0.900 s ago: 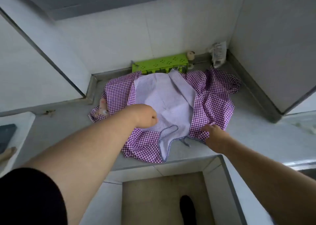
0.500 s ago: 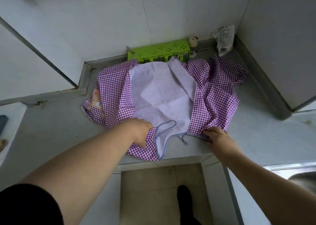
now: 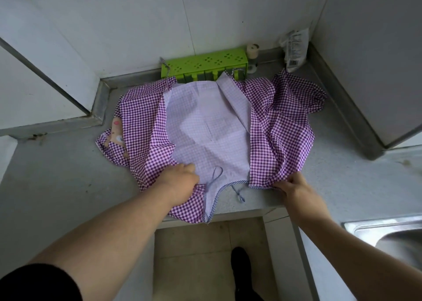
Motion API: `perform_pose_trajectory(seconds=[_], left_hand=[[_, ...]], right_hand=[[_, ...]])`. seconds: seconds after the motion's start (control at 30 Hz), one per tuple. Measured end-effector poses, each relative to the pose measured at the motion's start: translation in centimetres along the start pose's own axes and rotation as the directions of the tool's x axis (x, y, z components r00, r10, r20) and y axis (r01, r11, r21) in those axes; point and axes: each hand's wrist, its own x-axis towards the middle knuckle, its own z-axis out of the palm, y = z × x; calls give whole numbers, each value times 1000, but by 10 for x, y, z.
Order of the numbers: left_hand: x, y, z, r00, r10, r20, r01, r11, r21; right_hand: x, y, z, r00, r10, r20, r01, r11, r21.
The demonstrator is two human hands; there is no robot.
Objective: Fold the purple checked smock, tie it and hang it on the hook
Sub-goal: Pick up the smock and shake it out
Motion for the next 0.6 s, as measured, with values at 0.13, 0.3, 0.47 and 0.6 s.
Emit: perform_pose_trajectory(seconds=[0.13,0.3,0.47,0.6], left_hand=[[3,11,-41,974,155,-166,-163,986,-38],[9,34,-96,868,350,-353,-368,930,16],[2,48,-131,894,189,-406,-334,885,-323],[-9,43,-147,922,-28,-386,-221,781,-585]], right_hand=[[16,-25,-24,987,-154,-50,159,981,108],[24,-82,-68,875,-458,-158,481,858,177],[21,-111,-95,906,-328,-267,423,740,523],[17,-112,-96,949,-61,-311,275,648,711]])
